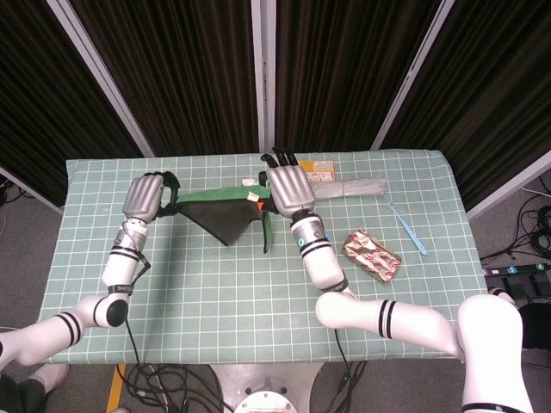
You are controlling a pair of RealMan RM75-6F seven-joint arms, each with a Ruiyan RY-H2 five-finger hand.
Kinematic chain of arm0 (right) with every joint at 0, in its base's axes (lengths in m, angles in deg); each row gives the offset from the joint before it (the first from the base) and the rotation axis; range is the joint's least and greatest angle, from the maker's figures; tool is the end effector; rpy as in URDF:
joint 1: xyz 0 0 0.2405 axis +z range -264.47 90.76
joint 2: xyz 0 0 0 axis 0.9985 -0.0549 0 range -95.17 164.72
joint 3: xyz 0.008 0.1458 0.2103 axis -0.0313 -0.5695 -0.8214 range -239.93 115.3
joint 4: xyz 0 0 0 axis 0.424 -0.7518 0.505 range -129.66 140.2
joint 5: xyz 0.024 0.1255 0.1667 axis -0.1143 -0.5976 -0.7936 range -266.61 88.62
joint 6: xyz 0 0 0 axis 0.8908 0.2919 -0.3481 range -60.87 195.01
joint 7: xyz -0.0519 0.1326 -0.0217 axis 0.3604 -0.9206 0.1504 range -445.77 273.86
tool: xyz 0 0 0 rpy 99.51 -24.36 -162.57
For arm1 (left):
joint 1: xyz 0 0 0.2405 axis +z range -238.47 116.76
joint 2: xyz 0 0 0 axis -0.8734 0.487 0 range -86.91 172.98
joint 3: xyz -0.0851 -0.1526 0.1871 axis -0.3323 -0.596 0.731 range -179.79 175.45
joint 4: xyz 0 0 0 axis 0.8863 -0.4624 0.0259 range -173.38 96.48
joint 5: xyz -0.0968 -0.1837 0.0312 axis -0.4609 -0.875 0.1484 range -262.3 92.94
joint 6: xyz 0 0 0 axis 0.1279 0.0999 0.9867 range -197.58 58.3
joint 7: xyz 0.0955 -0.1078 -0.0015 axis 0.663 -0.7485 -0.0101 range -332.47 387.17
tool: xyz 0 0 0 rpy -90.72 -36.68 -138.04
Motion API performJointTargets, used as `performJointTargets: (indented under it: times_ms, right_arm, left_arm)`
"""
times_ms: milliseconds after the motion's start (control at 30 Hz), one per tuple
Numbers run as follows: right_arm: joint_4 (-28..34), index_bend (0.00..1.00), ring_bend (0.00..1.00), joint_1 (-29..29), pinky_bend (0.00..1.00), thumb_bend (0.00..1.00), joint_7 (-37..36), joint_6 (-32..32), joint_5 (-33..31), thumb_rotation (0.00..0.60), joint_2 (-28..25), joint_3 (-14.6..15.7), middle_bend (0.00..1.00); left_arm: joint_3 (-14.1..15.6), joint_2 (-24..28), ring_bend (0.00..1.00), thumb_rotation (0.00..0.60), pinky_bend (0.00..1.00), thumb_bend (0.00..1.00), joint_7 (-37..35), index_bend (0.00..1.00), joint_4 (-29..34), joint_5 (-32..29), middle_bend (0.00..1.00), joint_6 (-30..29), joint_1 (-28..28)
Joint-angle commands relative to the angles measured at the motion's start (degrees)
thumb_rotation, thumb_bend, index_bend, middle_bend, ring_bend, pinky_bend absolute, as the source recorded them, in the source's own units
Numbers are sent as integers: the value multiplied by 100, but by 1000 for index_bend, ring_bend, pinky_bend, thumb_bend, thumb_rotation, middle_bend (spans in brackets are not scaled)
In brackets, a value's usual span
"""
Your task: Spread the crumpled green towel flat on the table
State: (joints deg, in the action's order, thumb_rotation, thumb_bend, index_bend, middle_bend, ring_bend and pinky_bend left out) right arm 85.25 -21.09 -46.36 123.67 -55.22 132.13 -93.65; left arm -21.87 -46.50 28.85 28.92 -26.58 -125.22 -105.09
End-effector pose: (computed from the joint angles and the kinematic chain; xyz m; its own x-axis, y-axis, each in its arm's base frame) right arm 0.0243 -0.4240 -0.0035 0.2930 -0.1401 0.9458 -0.9227 -0.3005 0.2414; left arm -0.1826 0.4255 0.0475 0.1703 0.0745 0.9826 0.9805 -0.1125 -0.1614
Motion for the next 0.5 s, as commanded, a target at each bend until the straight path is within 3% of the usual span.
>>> performJointTargets:
  times_ms: [33,233,367,500]
  right_arm:
    - [-452,644,0,13,10,492,-644,-400,393,425,-125,-46,158]
    - [-921,631,0,-61,0,492,-1378,-978,849,424,-181,257,162]
    - [-1014,623,0,-129,0,491,-1720,-1532,1228,428,-251,675,162]
    - [-867,622,0,-284,0,493,-2306,-1806,1736,422,-340,873,162]
  left_arm:
    - [-188,-316,404,600,345,420,-58,842,-660,178,537,-381,-173]
    - [57,-468,404,600,345,419,-338,832,-909,509,536,-524,-26]
    - [478,-550,404,600,345,419,-402,832,-851,922,532,-774,240]
    - [918,-546,404,600,345,418,-407,832,-777,1397,531,-1071,510]
